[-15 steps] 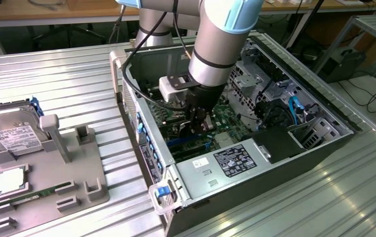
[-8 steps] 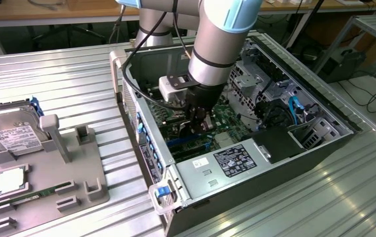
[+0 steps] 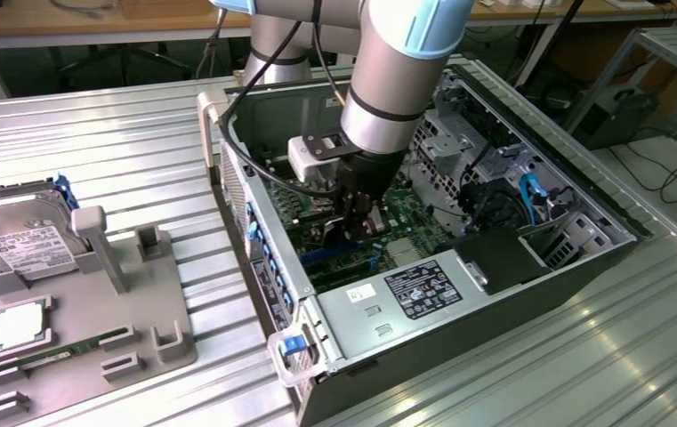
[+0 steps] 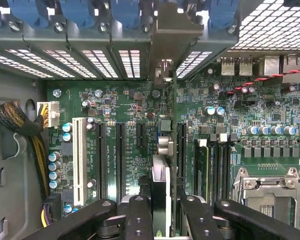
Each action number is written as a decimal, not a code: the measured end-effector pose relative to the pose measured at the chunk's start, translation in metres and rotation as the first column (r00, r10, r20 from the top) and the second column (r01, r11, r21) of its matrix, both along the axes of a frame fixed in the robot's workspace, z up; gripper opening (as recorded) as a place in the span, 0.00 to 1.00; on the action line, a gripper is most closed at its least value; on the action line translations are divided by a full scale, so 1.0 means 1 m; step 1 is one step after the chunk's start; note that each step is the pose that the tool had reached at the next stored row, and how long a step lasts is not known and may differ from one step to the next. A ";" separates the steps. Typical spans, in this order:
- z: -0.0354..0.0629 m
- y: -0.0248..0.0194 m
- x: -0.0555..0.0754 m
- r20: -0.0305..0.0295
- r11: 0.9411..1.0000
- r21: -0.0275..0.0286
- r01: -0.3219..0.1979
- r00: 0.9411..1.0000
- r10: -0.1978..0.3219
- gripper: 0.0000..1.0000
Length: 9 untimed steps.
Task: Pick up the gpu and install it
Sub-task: 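Insert the gpu into the slot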
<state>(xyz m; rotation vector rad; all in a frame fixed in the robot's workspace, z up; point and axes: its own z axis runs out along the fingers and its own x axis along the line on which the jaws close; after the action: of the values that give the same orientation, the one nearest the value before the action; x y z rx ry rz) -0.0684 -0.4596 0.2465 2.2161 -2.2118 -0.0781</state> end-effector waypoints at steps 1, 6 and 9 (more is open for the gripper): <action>0.0000 0.0000 0.000 0.000 1.000 0.000 0.000 1.000 0.000 0.27; -0.0005 0.0008 0.000 0.000 1.000 -0.005 0.000 1.000 0.000 0.27; -0.0008 0.0009 -0.001 0.000 1.000 -0.005 0.000 1.000 0.000 0.27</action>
<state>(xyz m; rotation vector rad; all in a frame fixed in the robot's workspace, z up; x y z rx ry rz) -0.0690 -0.4587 0.2457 2.2138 -2.2097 -0.0730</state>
